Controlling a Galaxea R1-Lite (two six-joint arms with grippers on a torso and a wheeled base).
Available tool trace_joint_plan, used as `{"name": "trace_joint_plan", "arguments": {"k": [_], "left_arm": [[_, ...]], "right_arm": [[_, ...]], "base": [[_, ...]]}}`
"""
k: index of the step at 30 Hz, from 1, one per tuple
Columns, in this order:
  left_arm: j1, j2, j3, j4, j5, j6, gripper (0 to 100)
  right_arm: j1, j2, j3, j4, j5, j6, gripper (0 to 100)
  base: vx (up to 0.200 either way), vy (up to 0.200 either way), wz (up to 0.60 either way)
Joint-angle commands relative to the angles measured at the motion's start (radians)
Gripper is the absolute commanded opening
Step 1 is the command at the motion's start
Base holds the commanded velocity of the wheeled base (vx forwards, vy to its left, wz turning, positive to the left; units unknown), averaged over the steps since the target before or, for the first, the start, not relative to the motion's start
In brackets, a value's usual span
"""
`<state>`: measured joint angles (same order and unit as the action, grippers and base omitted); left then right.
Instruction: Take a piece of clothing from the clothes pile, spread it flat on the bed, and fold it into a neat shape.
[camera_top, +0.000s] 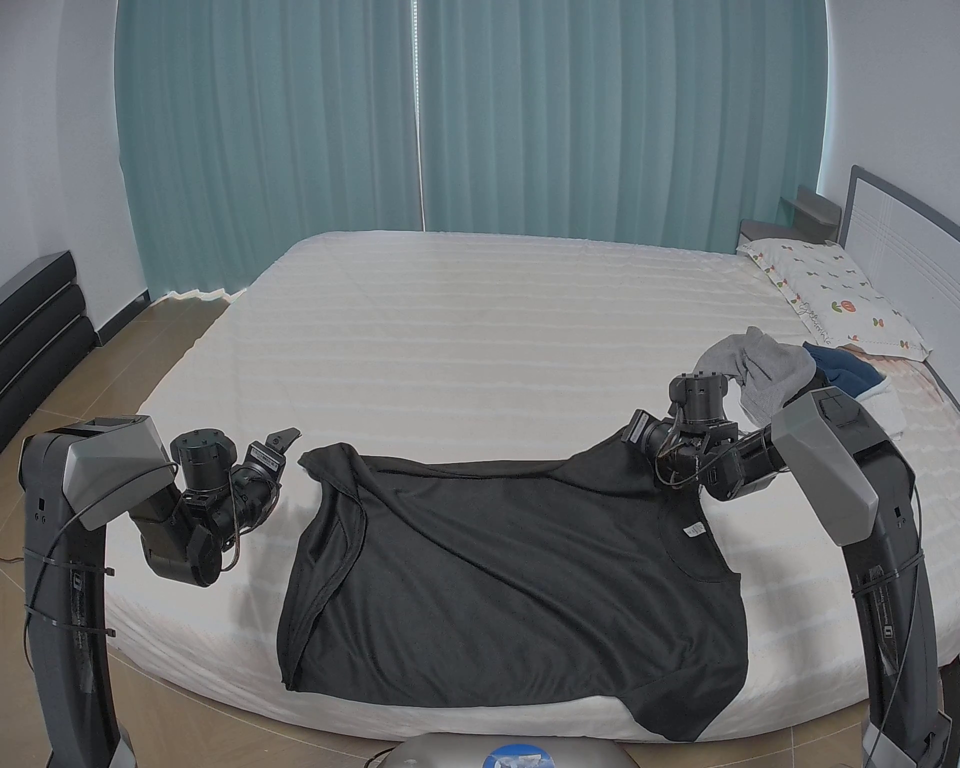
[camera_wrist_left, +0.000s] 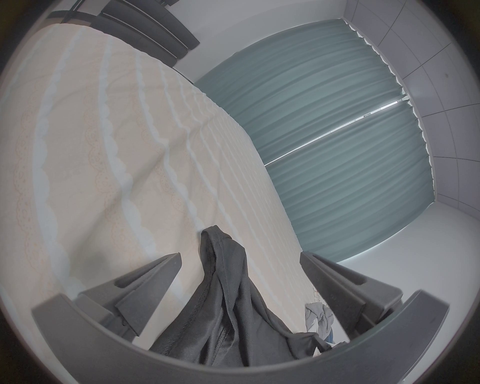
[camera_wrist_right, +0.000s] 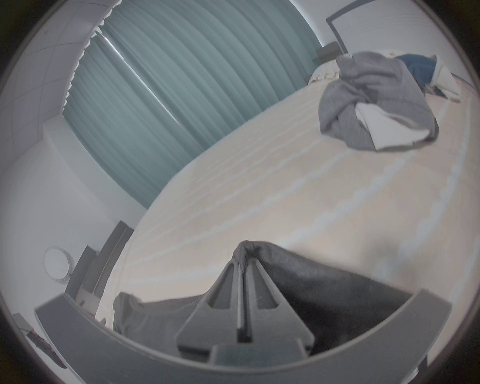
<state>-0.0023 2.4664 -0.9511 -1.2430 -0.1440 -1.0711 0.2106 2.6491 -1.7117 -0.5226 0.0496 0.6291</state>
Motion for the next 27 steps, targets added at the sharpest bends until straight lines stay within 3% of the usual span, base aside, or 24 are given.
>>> {"name": "trace_joint_plan", "arguments": {"k": [1,4,24,25,27], "left_arm": [[-0.001,-0.001,0.0,-0.001,0.003,0.0,100],[-0.001,-0.001,0.0,-0.001,0.003,0.002,100],[-0.004,0.0,-0.002,-0.001,0.006,0.003,100],[-0.004,0.0,-0.002,-0.001,0.006,0.006,100],[-0.004,0.002,-0.002,-0.001,0.006,0.006,100]], "right_arm": [[-0.037,0.072,-0.167,0.01,-0.05,-0.002,0],[-0.06,0.104,-0.288,0.052,-0.073,0.004,0],[-0.12,0.186,-0.288,-0.024,-0.068,-0.002,0],[-0.123,0.186,-0.288,-0.025,-0.068,0.001,100],[-0.125,0.187,-0.288,-0.043,-0.073,0.003,100]], "base": [[0.0,0.0,0.0],[0.0,0.0,0.0],[0.0,0.0,0.0],[0.0,0.0,0.0],[0.0,0.0,0.0]]}}
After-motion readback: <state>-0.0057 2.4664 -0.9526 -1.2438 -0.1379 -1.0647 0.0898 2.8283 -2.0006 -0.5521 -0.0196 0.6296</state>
